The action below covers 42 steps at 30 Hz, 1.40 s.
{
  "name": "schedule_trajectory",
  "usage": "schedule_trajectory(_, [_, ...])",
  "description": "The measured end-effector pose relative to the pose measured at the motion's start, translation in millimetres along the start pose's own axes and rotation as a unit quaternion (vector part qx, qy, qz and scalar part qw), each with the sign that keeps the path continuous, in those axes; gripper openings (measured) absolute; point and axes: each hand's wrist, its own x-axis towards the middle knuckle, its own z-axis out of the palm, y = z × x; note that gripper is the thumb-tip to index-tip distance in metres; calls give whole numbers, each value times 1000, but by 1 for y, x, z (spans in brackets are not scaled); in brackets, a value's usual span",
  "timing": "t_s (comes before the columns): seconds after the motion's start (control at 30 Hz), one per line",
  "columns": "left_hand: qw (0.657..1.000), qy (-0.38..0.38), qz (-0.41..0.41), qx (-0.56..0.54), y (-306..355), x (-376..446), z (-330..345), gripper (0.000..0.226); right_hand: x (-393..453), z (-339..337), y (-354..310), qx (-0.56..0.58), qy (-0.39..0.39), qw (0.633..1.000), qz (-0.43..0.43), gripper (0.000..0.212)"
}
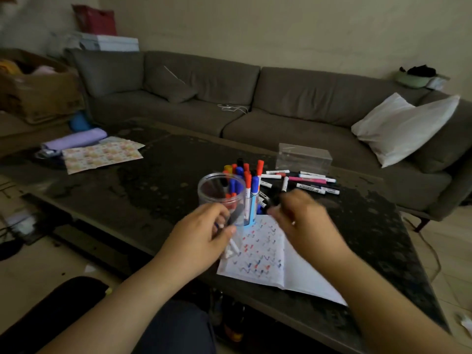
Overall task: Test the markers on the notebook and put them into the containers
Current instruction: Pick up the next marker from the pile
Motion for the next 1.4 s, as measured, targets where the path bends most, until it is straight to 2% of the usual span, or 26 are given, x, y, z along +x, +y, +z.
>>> schedule_trajectory(0.07, [999,21,-12,25,-6,6,-7,29,16,-16,-12,66,68,995,29,13])
schedule_trajectory(0.13, [999,28,-30,34,-10,12,-12,40,33,-25,-26,141,92,985,40,3])
schedule_trajectory(0.17, [998,26,-41,37,-11,13,-13,44,41,-26,-33,169,89,981,44,5])
schedule_trajectory(0.23, [997,17,-59,37,-13,14,-13,46,54,-17,-41,201,55,976,67,7])
schedule_trajectory(0.33, [998,9,-50,27,-15,9,-11,41,65,6,-43,199,-38,972,117,10])
schedule_trajectory(0.43, [999,11,-34,13,-19,3,-9,30,68,27,-38,99,-117,980,124,26])
schedule_trajectory(0.5, [999,9,-34,11,-20,1,-7,23,65,33,-34,75,-129,981,122,30])
schedule_trajectory(0.63, [1000,-10,-22,-7,-17,-1,8,12,52,32,-19,114,-82,982,129,30])
schedule_trajectory(0.87, [995,-102,11,-1,6,8,59,22,15,20,51,114,-90,955,260,27])
schedule_trajectory(1.07, [990,-139,37,12,28,38,116,19,-16,12,126,72,-90,928,355,27])
schedule_trajectory(1.23, [986,-157,59,10,37,69,159,26,-23,17,190,14,-73,920,385,33])
schedule_trajectory(1.4, [987,-146,54,40,34,110,196,28,7,34,237,-31,-89,922,376,45])
